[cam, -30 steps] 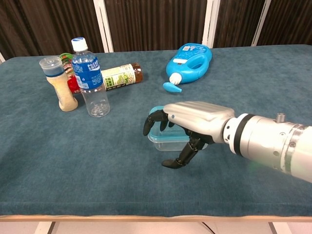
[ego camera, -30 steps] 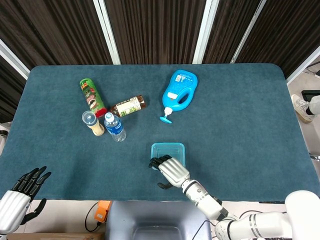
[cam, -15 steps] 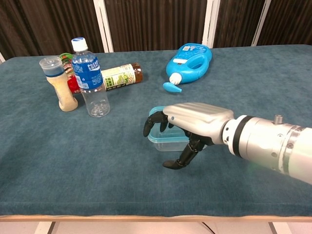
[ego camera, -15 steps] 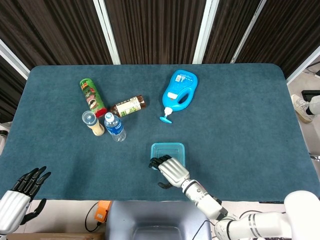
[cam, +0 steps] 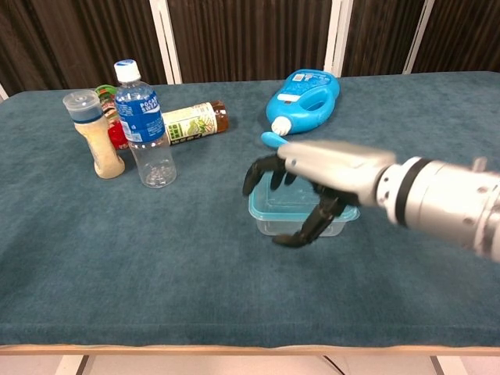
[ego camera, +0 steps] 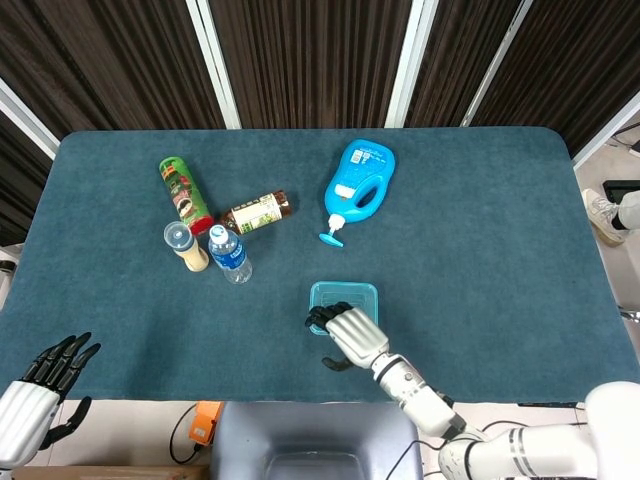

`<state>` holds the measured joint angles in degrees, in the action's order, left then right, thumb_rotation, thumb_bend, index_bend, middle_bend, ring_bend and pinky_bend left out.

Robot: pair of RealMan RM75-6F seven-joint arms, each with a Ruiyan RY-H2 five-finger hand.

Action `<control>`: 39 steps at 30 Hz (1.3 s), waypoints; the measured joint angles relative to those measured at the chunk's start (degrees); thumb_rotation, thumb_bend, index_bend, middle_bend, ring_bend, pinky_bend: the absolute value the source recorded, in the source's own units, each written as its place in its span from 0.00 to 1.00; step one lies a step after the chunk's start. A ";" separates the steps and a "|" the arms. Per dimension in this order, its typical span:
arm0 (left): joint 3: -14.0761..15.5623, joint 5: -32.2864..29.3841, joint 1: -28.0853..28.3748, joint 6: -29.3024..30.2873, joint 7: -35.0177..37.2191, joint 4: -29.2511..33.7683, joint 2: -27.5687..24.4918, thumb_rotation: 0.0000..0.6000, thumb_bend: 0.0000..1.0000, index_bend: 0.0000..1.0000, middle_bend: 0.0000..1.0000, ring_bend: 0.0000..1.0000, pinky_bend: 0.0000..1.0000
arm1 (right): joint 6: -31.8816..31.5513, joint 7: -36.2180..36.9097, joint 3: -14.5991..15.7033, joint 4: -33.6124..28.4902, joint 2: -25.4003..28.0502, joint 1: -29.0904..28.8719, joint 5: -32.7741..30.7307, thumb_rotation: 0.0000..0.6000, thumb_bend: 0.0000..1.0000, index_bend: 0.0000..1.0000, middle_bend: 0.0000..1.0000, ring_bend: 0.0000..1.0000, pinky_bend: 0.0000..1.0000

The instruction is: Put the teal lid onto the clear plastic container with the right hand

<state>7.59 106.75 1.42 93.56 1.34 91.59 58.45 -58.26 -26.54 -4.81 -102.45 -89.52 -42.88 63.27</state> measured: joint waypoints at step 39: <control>-0.03 -1.04 -0.69 -0.93 -3.66 0.78 0.96 1.00 0.43 0.00 0.00 0.00 0.16 | -33.15 7.45 12.70 8.57 19.62 36.01 18.52 1.00 0.42 0.09 0.08 0.00 0.05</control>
